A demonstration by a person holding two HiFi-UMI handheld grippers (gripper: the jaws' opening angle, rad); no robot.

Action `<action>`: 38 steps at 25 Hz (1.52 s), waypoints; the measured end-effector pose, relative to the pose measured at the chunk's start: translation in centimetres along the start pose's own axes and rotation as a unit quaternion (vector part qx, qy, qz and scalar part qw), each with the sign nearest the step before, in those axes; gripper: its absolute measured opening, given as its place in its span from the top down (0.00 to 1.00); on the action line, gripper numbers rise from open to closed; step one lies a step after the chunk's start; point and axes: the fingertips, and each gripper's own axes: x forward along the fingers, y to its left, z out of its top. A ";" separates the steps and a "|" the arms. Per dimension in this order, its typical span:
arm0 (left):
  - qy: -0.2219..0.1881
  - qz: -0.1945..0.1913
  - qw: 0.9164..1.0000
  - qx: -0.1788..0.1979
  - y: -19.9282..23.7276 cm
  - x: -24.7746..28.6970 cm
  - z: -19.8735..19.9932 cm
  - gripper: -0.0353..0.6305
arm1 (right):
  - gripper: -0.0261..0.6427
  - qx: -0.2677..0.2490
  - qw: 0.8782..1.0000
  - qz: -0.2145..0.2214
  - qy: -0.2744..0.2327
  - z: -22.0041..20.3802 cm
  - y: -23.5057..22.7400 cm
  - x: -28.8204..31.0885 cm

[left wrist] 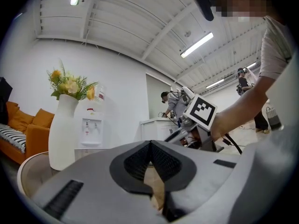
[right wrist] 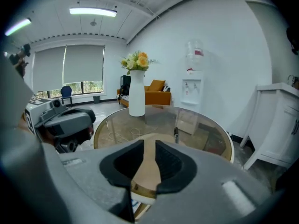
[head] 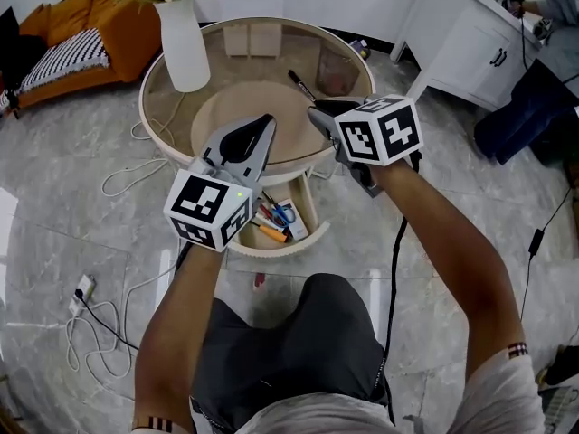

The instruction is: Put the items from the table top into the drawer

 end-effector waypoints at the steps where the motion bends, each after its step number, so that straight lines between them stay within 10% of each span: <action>1: 0.000 0.001 1.000 0.000 0.1 0.0 0.0 0.95 | 0.84 0.002 1.000 -0.005 0.007 0.0 -0.6 0.4; 22: 0.002 0.007 1.000 0.023 1.2 -1.1 0.7 0.95 | 0.79 0.032 0.988 -0.032 0.147 -2.3 -7.8 8.1; 38: 0.004 0.017 1.000 0.011 1.3 -2.8 -0.4 0.95 | 0.90 0.028 0.989 -0.048 0.136 -2.7 -7.2 8.4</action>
